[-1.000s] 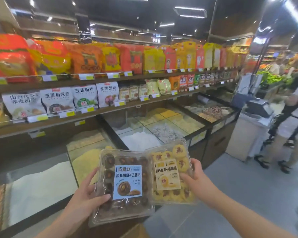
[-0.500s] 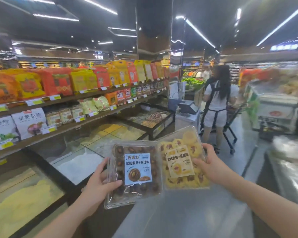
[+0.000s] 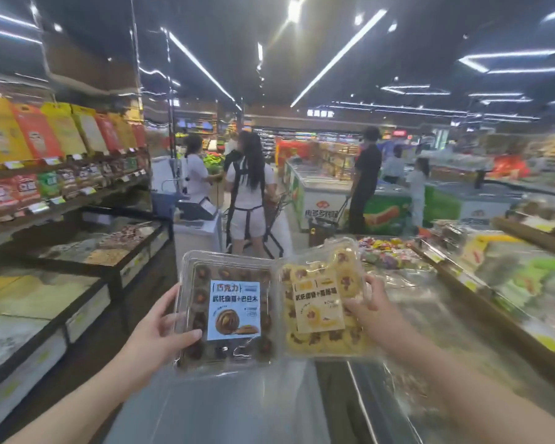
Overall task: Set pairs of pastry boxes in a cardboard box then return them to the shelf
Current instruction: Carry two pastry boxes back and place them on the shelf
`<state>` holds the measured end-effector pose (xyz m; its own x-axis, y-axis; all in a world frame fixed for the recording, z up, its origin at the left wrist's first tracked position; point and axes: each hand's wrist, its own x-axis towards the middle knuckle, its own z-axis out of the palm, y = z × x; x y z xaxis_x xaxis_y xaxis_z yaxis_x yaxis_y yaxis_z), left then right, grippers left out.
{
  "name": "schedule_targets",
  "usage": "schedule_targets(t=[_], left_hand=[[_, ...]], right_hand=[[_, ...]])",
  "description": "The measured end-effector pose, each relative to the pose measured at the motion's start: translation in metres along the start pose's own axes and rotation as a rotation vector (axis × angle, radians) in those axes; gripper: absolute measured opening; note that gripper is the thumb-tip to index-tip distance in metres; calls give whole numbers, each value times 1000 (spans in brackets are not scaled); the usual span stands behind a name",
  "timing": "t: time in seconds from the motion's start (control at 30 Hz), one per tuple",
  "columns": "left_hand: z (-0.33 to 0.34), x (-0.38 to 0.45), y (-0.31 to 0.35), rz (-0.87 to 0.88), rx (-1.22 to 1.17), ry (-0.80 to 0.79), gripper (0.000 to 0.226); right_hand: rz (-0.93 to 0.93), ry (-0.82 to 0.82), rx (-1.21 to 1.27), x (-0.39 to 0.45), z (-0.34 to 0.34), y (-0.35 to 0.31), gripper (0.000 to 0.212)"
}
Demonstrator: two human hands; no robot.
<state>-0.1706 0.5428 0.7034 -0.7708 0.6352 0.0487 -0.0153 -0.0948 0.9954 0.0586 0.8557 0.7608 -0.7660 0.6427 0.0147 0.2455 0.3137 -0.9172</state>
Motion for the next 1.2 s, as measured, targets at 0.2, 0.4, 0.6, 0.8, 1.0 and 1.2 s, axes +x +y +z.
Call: schedule_targets(t=[0.2, 0.4, 0.6, 0.8, 1.0, 1.2], left_hand=[[37, 68, -6, -59, -37, -202, 125], [102, 118, -11, -96, -47, -397, 119], [210, 135, -25, -56, -5, -564, 80], [336, 128, -44, -105, 26, -714, 73], [458, 117, -56, -96, 88, -790, 71], [557, 109, -69, -110, 88, -904, 62]], right_hand=[[88, 229, -44, -18, -40, 19, 58], [140, 460, -54, -47, -75, 51, 48], [251, 662, -2, -92, -134, 85, 59], [325, 779, -8, -137, -215, 127, 61], [420, 906, -62, -169, -302, 164, 62], [486, 987, -129, -207, -367, 196, 64]])
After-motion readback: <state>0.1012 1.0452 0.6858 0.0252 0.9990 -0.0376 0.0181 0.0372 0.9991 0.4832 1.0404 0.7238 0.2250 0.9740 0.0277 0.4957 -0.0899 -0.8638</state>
